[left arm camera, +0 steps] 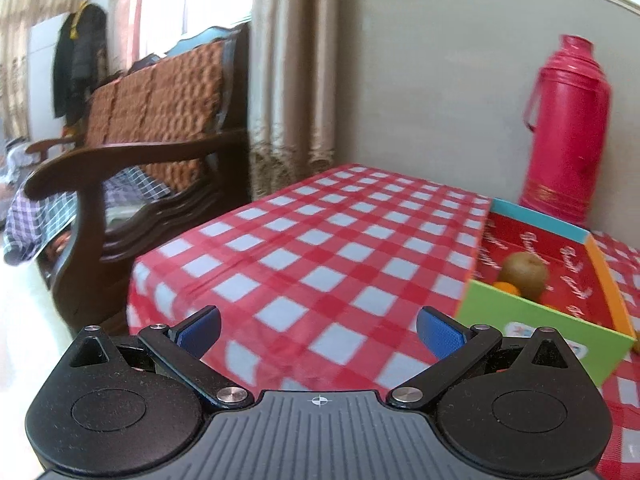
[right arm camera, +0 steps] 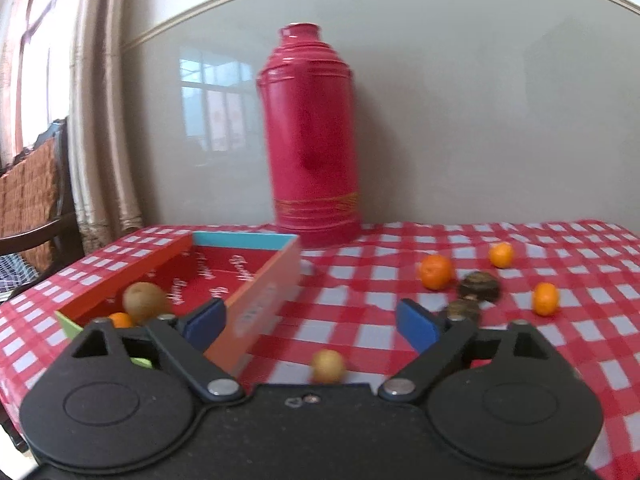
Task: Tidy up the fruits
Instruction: 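Withdraw the right tool from the box, then move the left tool toward the small yellow-green fruit on the cloth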
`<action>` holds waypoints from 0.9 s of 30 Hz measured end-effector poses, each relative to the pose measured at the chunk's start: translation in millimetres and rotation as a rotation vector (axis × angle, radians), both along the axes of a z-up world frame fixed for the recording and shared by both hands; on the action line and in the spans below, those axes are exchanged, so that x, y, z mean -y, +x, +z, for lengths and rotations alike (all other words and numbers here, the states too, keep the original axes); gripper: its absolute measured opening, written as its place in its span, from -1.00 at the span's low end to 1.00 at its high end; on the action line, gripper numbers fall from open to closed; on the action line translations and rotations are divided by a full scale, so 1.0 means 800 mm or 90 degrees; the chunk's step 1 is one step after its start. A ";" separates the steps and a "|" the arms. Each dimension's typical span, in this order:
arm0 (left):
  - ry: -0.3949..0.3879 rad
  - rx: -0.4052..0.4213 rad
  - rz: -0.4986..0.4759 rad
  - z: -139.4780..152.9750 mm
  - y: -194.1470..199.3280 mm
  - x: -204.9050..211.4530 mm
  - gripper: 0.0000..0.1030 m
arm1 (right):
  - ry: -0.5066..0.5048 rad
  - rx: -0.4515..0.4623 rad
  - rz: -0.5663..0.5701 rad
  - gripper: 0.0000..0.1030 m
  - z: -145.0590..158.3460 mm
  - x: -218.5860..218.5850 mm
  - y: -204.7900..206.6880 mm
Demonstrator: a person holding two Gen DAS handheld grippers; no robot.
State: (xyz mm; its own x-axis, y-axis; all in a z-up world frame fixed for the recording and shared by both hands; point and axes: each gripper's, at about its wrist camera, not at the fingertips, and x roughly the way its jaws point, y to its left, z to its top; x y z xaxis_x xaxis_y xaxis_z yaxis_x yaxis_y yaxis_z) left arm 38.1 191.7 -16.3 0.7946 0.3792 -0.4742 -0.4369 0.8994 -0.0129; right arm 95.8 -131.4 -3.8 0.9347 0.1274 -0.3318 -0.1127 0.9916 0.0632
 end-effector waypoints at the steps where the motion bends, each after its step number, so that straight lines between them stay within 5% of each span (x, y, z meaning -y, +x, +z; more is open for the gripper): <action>1: 0.007 -0.002 -0.013 0.001 0.004 0.009 1.00 | -0.004 -0.001 -0.012 0.79 0.000 0.007 -0.001; 17: 0.066 0.015 -0.149 0.020 0.024 0.125 1.00 | -0.001 -0.018 -0.139 0.89 -0.001 0.100 -0.032; 27: 0.080 0.037 -0.313 0.053 0.039 0.241 1.00 | 0.009 -0.007 -0.228 0.89 -0.001 0.158 -0.058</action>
